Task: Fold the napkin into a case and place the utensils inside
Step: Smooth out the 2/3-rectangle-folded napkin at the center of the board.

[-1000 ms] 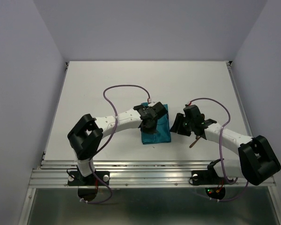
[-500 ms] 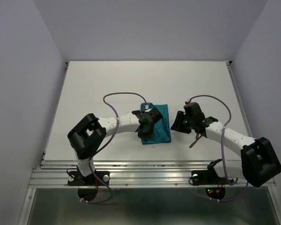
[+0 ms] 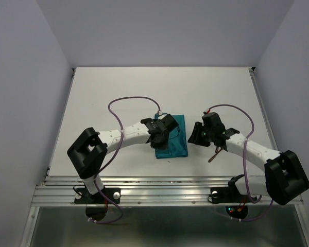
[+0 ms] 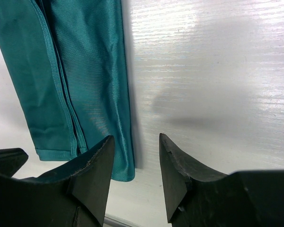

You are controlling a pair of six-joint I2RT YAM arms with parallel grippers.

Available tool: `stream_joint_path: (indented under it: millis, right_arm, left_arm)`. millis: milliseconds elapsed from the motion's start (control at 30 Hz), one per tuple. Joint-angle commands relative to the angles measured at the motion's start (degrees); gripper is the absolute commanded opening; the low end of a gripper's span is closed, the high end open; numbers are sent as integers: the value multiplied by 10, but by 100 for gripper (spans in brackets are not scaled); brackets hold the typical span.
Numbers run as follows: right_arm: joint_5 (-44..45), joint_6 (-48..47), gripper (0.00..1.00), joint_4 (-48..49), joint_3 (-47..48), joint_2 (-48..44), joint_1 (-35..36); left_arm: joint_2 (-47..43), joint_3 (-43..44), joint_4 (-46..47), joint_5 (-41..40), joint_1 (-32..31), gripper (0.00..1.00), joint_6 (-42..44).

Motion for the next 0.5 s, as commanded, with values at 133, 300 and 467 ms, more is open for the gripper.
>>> stream_joint_path:
  millis: [133, 300, 467]
  right_arm:
    - [4, -9, 48, 5, 14, 3, 0]
    - [3, -8, 48, 6, 13, 6, 0]
    - [5, -9, 48, 6, 17, 5, 0]
  left_arm:
    - [6, -45, -2, -11, 2, 0, -11]
    - [27, -60, 24, 5, 2, 0, -17]
    - [44, -35, -4, -16, 2, 0, -20]
